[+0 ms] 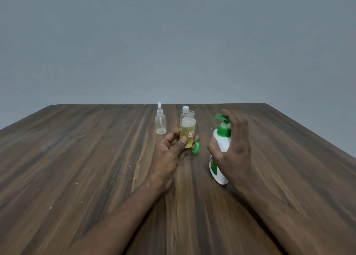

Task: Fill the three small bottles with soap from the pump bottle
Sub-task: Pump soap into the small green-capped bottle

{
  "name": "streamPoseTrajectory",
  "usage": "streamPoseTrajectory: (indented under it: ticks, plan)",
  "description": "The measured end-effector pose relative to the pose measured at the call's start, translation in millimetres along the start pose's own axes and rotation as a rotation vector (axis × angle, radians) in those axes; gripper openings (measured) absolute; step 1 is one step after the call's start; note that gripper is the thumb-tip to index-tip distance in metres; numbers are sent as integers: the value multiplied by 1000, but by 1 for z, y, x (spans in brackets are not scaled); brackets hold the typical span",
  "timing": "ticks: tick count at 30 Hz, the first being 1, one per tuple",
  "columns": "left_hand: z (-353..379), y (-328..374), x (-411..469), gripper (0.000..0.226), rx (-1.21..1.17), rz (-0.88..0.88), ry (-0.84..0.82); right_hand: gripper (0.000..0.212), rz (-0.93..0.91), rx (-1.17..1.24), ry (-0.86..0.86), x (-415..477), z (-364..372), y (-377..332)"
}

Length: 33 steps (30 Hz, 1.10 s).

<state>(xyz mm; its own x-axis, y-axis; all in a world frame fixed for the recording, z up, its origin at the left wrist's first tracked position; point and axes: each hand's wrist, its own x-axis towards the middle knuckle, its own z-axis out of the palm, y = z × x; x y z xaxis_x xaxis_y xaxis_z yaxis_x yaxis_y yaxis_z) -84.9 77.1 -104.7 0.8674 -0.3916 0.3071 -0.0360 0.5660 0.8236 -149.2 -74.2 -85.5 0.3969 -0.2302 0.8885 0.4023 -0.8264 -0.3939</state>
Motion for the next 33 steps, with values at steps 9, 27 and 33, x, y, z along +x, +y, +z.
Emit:
streamPoseTrajectory:
  ticks: [9,27,33]
  plan:
    - [-1,-1,2,38,-101,-20,-14,72,-2,3,-1,0,0,0]
    - [-8,4,7,44,206,139,-5,67,9,-25,-9,1,1,2]
    - [-6,6,5,42,200,135,3,67,-1,-16,-14,0,1,2]
